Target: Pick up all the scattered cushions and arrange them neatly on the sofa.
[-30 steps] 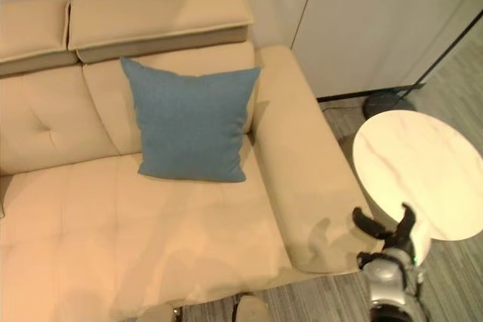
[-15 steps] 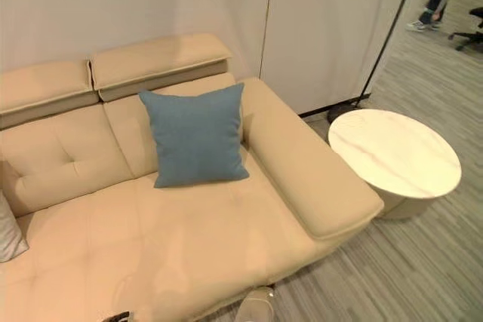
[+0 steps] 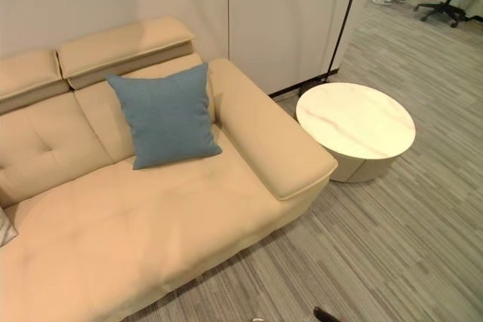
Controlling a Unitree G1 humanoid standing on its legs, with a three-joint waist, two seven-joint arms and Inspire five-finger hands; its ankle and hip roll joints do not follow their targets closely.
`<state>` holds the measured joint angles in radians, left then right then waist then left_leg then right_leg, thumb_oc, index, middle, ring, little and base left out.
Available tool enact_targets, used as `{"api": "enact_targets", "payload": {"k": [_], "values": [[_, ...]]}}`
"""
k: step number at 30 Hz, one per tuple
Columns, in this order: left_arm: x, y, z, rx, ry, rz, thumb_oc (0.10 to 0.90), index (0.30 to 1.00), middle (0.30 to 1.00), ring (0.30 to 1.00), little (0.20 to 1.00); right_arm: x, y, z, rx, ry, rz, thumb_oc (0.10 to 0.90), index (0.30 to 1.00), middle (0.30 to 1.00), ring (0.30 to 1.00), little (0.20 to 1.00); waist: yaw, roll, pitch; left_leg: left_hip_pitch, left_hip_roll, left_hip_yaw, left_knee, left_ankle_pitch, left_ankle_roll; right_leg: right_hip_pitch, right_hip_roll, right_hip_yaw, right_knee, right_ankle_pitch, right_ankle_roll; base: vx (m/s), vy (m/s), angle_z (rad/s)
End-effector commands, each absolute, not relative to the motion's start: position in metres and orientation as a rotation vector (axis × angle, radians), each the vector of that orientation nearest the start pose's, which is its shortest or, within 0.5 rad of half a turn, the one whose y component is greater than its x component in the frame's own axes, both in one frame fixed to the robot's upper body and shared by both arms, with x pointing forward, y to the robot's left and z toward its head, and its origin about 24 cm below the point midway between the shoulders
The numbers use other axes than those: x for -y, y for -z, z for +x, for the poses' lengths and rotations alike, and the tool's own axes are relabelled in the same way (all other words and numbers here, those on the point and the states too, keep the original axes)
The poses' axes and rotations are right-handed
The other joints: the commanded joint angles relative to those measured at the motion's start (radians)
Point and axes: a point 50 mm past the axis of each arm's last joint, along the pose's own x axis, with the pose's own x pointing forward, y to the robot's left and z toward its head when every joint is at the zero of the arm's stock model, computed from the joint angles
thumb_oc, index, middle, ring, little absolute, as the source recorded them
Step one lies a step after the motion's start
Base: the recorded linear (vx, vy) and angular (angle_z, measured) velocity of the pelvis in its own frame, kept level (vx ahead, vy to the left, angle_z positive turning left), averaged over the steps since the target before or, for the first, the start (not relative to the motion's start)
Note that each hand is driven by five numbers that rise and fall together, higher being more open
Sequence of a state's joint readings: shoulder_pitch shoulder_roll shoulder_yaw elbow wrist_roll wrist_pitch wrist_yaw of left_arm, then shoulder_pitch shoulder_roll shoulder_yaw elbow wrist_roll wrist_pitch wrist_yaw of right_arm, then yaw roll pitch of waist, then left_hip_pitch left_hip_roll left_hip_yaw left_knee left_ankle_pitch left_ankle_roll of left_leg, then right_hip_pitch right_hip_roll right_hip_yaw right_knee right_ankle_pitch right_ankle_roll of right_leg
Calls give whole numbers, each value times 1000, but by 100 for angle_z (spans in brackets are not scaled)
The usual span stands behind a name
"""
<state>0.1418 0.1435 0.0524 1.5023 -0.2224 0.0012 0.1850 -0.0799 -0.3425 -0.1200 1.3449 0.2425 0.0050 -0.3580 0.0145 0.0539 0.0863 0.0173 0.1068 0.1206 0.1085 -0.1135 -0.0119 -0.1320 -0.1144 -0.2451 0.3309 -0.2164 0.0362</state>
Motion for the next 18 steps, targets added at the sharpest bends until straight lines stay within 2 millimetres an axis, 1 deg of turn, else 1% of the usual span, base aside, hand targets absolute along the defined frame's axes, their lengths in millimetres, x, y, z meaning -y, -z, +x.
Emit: {"api": "enact_targets", "payload": {"k": [1,2,3,4,6,7,8,9,10,11,12,16,18], "values": [[-231,173,-15,-1519,-610,-43,800,900,900,900,900,307,132,107,-1126,767,-222,800,900,900,900,900,-11,-29,8,-33,-100,-5,-115,24,10,135,-66,9,-212,132,98,-44,-114,-20],[-229,173,-2,-1479,-619,-52,800,900,900,900,900,301,134,111,-1113,757,-202,800,900,900,900,900,-11,-30,8,-31,-99,-4,-126,30,5,143,-61,-1,-233,136,99,-44,-113,-12],[-229,173,-2,-1479,-620,-52,800,900,900,900,900,300,134,111,-1113,757,-202,800,900,900,900,900,-12,-30,10,-30,-98,-6,-127,31,4,146,-61,-2,-236,137,99,-41,-82,3],[-231,173,5,-1457,-629,-62,800,900,900,900,900,297,134,114,-1104,741,-190,800,900,900,900,900,-12,-31,10,-29,-98,-7,-130,34,1,152,-58,-6,-251,141,99,-33,-64,4],[-239,171,27,-1386,-619,-67,800,900,900,900,900,285,136,126,-1085,638,-177,800,900,900,900,900,-14,-31,13,-22,-96,-7,-141,42,-7,175,-49,-7,-295,154,98,-47,-74,3],[-243,169,38,-1348,-608,-62,800,900,900,900,900,280,137,132,-1085,545,-220,800,900,900,900,900,-11,-32,14,-17,-96,-5,-149,44,-9,188,-44,-6,-316,158,97,-31,-95,-4],[-251,166,52,-1300,-558,-18,800,900,900,900,900,271,138,138,-1108,298,-399,800,900,900,900,900,1,-39,18,6,-90,-5,-164,49,-14,221,-38,-8,-348,159,95,-15,-74,-5],[-251,166,52,-1300,-558,-19,800,900,900,900,900,271,138,138,-1107,298,-400,800,900,900,900,900,0,-39,17,3,-90,-5,-163,51,-14,219,-38,-8,-349,162,95,0,-125,-7],[-250,165,57,-1292,-493,22,800,900,900,900,900,263,139,144,-1100,114,-576,800,900,900,900,900,14,-48,16,13,-84,-8,-167,56,-20,235,-33,-15,-361,164,94,4,-67,-5],[-250,165,57,-1292,-493,22,800,900,900,900,900,263,139,144,-1100,113,-576,800,900,900,900,900,13,-48,16,14,-84,-9,-167,56,-20,236,-33,-15,-361,164,93,10,-100,-1],[-247,166,57,-1302,-458,45,800,900,900,900,900,258,140,145,-1104,49,-619,800,900,900,900,900,17,-52,18,18,-81,-12,-168,58,-23,240,-31,-18,-364,164,91,7,-55,9],[-244,168,52,-1347,-397,106,800,900,900,900,900,256,140,147,-1118,70,-571,800,900,900,900,900,18,-52,14,39,-73,-14,-178,62,-29,257,-23,-19,-377,164,87,14,-40,7],[-239,168,55,-1359,-294,207,800,900,900,900,900,254,140,150,-1111,-8,-669,800,900,900,900,900,14,-50,12,49,-71,-11,-182,63,-30,267,-20,-19,-388,168,86,0,0,0]]}}
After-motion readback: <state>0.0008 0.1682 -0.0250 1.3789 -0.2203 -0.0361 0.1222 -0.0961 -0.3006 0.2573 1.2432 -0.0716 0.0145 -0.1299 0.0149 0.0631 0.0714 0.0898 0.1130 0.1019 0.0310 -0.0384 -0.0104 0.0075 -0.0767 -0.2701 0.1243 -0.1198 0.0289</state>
